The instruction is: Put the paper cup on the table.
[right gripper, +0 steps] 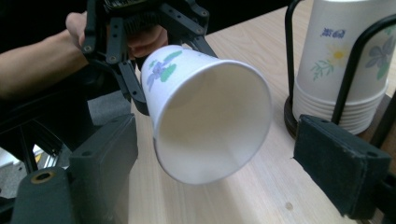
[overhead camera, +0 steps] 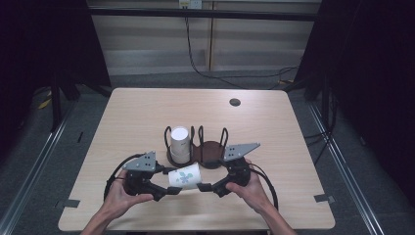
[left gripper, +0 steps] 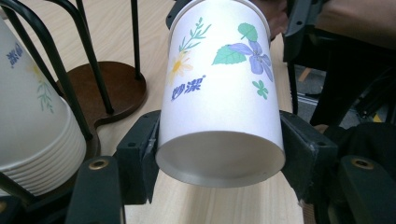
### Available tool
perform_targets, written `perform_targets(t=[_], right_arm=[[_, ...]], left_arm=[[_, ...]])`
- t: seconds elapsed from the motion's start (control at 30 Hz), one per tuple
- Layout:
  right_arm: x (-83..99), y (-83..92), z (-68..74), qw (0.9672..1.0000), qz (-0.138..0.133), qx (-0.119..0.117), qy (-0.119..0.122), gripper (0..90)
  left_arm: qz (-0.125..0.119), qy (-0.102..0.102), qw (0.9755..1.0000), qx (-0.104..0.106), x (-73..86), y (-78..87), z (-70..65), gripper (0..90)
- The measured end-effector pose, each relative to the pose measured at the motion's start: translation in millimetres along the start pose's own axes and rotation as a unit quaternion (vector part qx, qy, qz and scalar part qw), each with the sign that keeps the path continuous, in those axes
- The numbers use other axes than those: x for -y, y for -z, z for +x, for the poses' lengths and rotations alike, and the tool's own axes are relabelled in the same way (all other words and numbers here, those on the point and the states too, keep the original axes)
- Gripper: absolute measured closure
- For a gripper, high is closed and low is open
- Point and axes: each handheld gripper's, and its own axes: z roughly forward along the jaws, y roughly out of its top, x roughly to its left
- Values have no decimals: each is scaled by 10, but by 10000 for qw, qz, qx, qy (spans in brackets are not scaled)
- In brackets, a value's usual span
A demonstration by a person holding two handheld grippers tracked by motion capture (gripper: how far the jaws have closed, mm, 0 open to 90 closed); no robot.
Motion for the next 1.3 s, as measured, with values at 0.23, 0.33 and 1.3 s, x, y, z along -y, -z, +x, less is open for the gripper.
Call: perform_targets(t=[0.23, 0.33, 1.3], right_arm=[[-4, -37, -4, 9997, -244, -86, 3, 137], [5, -58, 1, 9995, -267, -168, 32, 136], [31, -137, -29, 9982, -306, -515, -72, 225]], left_arm=[[-165, 35, 9999, 26, -10, 13, -5, 368], [-173, 13, 9998, 55, -11, 5, -9, 367], [-215, 23, 9993, 302, -17, -86, -36, 366]])
